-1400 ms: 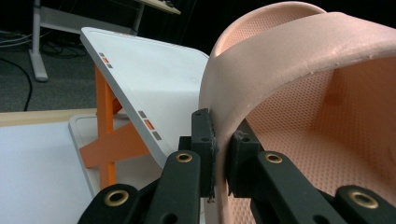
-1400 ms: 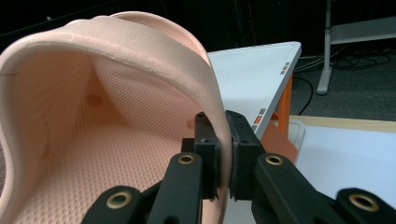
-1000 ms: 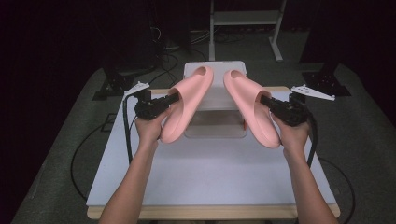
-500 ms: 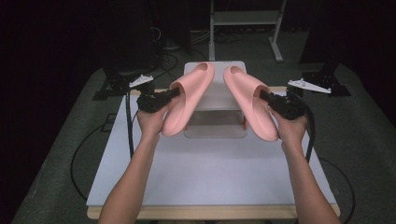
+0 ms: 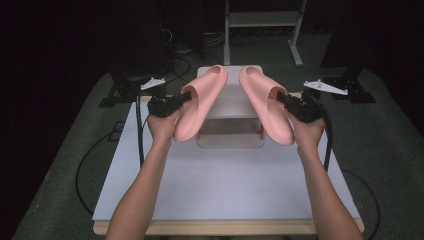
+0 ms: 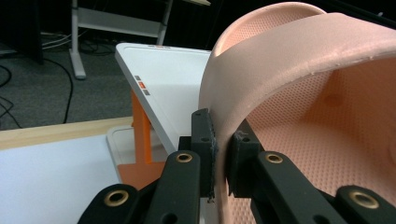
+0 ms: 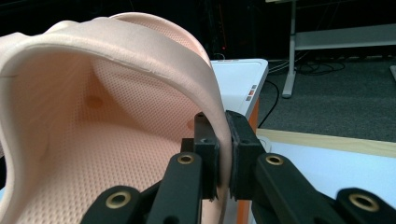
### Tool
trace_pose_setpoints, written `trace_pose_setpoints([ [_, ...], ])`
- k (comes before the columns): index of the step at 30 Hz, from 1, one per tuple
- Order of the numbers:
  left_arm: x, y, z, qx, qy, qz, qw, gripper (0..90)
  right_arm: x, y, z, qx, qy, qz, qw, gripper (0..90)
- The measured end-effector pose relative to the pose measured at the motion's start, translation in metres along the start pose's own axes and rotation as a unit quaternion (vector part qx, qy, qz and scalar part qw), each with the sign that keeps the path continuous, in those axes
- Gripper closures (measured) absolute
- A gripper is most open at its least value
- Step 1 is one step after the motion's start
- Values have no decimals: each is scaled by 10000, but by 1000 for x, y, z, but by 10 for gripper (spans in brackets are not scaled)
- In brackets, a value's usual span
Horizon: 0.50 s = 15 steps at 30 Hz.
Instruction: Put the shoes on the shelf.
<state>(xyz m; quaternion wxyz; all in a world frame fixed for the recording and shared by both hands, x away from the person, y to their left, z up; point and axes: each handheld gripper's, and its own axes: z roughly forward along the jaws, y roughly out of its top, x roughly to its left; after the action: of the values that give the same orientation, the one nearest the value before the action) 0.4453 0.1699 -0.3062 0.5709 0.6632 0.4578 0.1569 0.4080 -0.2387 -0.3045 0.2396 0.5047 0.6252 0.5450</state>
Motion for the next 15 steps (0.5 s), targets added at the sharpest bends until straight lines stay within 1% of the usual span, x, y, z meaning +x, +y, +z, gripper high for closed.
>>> trace_pose_setpoints([
  [2,1,1,1,7,26,10,10000,834,0,1,3,17,-30,23,10000,838],
  [3,1,2,2,-7,69,-12,10000,834,0,1,6,4,-64,-6,10000,838],
  [6,2,4,4,-5,101,-2,9999,834,0,2,9,13,-92,-24,10000,838],
  [7,3,4,5,17,126,21,9999,834,0,3,10,15,-118,-38,9999,838],
  [9,3,6,7,-22,172,33,9998,833,1,4,13,18,-174,-76,9998,837],
  [11,3,8,11,26,260,81,9996,833,0,5,16,21,-203,-74,9998,837],
  [12,3,8,11,26,260,81,9996,833,-1,5,17,34,-224,-84,9997,837],
  [15,3,12,13,37,346,128,9993,833,-1,7,21,64,-300,-91,9995,837],
])
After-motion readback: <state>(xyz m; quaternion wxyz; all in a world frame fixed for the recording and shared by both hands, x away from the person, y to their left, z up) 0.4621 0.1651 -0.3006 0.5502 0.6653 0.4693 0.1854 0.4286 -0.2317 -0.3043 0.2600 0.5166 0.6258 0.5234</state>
